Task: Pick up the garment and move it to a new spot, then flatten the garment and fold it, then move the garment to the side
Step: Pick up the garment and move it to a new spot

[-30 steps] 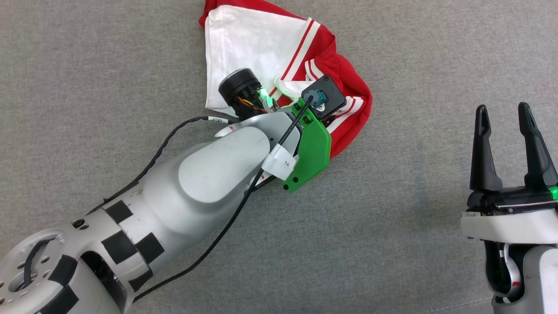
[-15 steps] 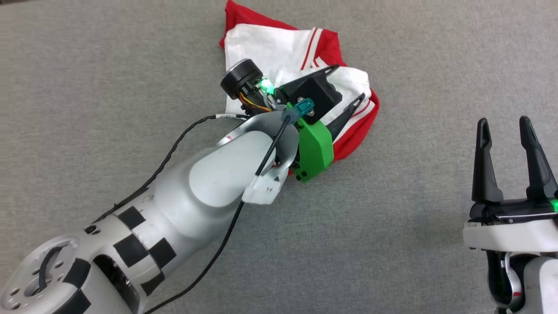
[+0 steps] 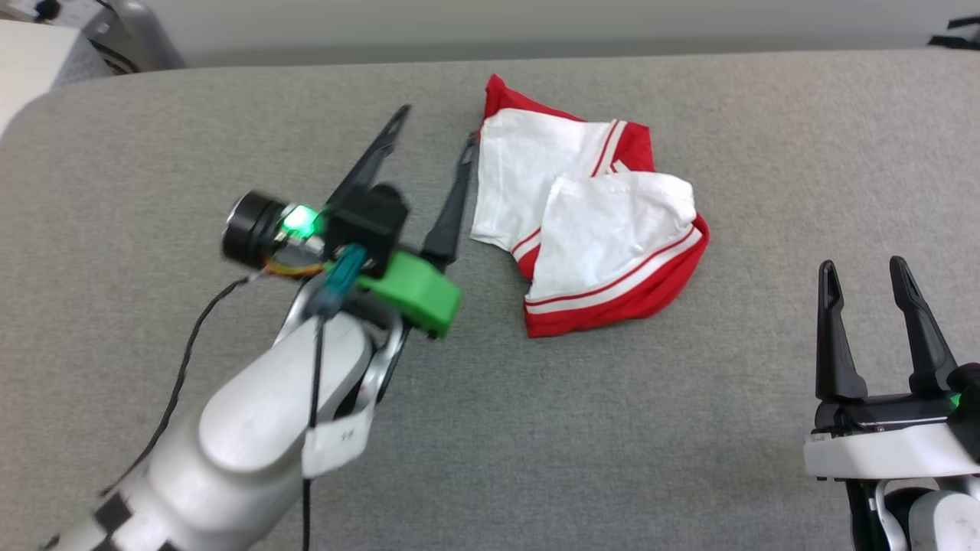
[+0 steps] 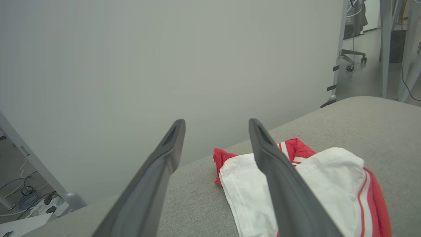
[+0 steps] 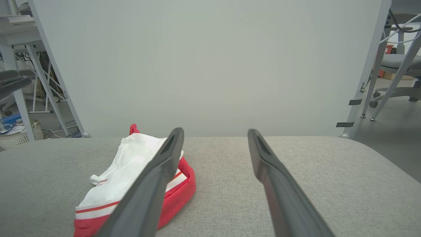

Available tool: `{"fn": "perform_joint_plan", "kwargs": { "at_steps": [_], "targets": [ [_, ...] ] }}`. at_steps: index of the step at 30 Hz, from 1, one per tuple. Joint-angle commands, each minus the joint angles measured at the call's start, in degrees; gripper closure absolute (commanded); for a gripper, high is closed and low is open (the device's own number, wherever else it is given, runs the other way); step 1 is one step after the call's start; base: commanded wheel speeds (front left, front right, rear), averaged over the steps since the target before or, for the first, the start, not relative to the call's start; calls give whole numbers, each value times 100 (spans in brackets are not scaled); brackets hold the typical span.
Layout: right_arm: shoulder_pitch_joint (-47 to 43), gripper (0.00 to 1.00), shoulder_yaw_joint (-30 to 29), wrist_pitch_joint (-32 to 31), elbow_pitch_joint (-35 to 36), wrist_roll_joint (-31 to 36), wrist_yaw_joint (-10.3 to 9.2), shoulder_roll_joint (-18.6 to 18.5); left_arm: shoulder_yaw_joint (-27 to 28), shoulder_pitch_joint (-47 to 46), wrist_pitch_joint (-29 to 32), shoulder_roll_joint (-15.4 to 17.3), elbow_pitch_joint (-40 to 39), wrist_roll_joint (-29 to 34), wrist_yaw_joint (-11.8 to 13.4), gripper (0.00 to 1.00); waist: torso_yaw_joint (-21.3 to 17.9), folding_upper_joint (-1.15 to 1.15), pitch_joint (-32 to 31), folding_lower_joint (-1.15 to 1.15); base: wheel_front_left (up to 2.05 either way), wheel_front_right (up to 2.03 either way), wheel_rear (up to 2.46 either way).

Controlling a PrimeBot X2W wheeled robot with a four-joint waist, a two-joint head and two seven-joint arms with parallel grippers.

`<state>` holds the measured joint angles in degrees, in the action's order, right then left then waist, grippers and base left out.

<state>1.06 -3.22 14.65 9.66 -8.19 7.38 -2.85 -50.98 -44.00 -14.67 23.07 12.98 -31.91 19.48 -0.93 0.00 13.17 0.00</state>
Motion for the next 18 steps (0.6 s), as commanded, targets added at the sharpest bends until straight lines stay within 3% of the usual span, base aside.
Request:
{"fn": "perform_joint_plan", "kwargs": {
  "at_steps": [1, 10, 14, 18],
  "targets": [
    [-90, 0, 4, 35, -23, 77, 11, -3, 247, 458, -30, 118, -188, 168, 152, 0, 282, 0, -308, 0, 0, 0, 0],
    [-330, 0, 202, 35, -378, 218, 11, -3, 1802, 2450, -32, 321, -964, 855, 592, 0, 439, 0, -595, 0, 0, 0, 0],
    [-388, 0, 212, 35, -428, 248, 11, -3, 2406, 3190, -32, 156, -1125, 1104, 543, 0, 469, 0, -686, 0, 0, 0, 0],
    [-466, 0, 218, 35, -429, 261, 11, -3, 2979, 3795, -32, -126, -1315, 1339, 294, 0, 461, 0, -782, 0, 0, 0, 0]
  ]
}}
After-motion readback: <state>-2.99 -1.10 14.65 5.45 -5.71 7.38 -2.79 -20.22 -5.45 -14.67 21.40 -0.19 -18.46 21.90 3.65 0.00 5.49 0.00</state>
